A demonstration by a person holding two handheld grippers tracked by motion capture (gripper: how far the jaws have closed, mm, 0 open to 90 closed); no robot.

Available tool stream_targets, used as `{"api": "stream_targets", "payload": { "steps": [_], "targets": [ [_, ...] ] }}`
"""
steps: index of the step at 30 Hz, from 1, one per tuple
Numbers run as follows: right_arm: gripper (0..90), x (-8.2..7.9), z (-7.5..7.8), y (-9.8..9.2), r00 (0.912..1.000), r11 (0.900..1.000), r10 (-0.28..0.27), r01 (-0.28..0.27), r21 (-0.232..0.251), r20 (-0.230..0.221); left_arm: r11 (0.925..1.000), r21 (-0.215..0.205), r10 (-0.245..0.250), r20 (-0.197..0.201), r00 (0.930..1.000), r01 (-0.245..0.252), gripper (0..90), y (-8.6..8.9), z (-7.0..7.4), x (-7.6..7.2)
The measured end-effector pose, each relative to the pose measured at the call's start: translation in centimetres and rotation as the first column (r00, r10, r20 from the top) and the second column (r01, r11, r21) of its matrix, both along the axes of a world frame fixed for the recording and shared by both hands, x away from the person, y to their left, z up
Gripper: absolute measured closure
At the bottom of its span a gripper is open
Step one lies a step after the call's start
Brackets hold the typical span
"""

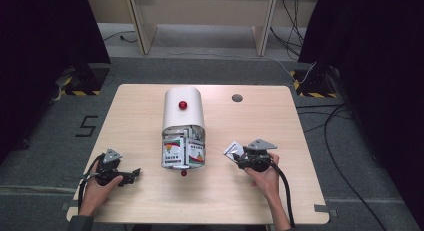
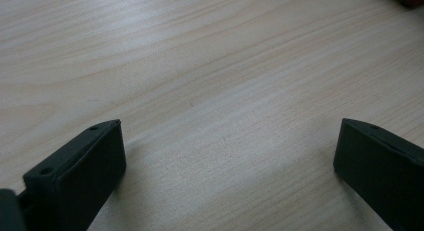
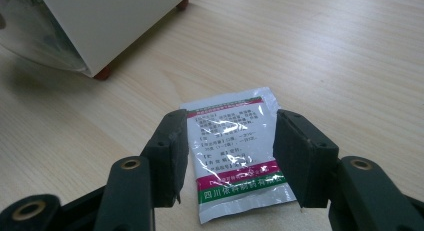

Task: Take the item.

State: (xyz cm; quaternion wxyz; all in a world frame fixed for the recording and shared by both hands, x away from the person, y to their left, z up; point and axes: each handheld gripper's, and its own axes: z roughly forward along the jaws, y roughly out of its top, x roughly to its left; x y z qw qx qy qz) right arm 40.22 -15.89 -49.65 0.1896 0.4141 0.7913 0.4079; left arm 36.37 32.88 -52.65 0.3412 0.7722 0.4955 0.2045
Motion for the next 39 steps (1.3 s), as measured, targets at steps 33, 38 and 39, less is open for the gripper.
{"api": "stream_targets", "payload": {
  "steps": [33, 38, 39],
  "targets": [
    [35.0, -2.1, 1.7, -0.8, 0.9992, 0.998, -0.036, 0.036, 0.046, 0.019, 1.0000, 0.000, 0.000, 0.000, 1.0000, 0.000, 0.0, 0.0, 0.0, 0.0],
    [34.8, -2.5, 1.9, -1.1, 0.9987, 0.998, -0.042, 0.040, 0.053, 0.030, 1.0000, 0.000, 0.000, 0.000, 1.0000, 0.000, 0.0, 0.0, 0.0, 0.0],
    [34.6, -2.5, 1.9, -1.2, 0.9986, 0.998, -0.042, 0.041, 0.054, 0.031, 1.0000, 0.001, -0.001, 0.000, 1.0000, 0.001, 0.0, 0.0, 0.0, 0.0]
  ]
}}
